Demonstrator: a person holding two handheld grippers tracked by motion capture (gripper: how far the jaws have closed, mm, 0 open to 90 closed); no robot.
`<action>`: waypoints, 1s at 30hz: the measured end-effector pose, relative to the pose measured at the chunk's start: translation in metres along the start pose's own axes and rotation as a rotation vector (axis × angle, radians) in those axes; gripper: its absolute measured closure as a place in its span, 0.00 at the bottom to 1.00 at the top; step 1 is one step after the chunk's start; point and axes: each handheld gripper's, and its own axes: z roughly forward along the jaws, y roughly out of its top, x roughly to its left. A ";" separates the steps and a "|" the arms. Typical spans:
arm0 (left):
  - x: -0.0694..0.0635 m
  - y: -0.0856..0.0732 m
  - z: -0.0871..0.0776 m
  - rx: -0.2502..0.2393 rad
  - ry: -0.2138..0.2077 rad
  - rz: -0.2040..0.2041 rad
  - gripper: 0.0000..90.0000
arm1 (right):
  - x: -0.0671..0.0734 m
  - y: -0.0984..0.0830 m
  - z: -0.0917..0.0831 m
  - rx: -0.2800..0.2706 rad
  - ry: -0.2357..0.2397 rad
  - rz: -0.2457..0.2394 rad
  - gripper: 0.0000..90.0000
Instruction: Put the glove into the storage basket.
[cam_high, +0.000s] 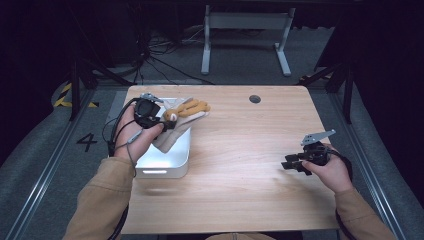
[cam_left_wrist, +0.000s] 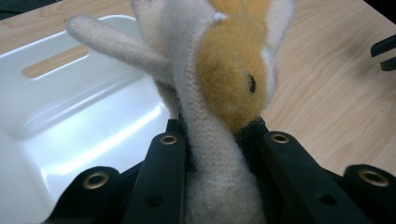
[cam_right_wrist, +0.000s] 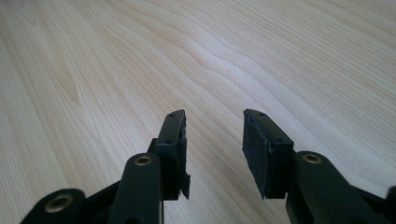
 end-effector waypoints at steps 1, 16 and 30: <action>0.001 -0.001 0.000 -0.003 0.004 -0.011 0.86 | 0.000 0.002 0.001 0.000 0.005 -0.003 0.67; 0.020 -0.012 0.012 0.017 0.090 -0.099 0.86 | 0.001 0.014 0.006 -0.009 0.020 -0.030 0.67; 0.040 -0.025 0.038 0.049 0.156 -0.199 0.86 | 0.001 0.011 0.006 -0.004 0.018 -0.021 0.66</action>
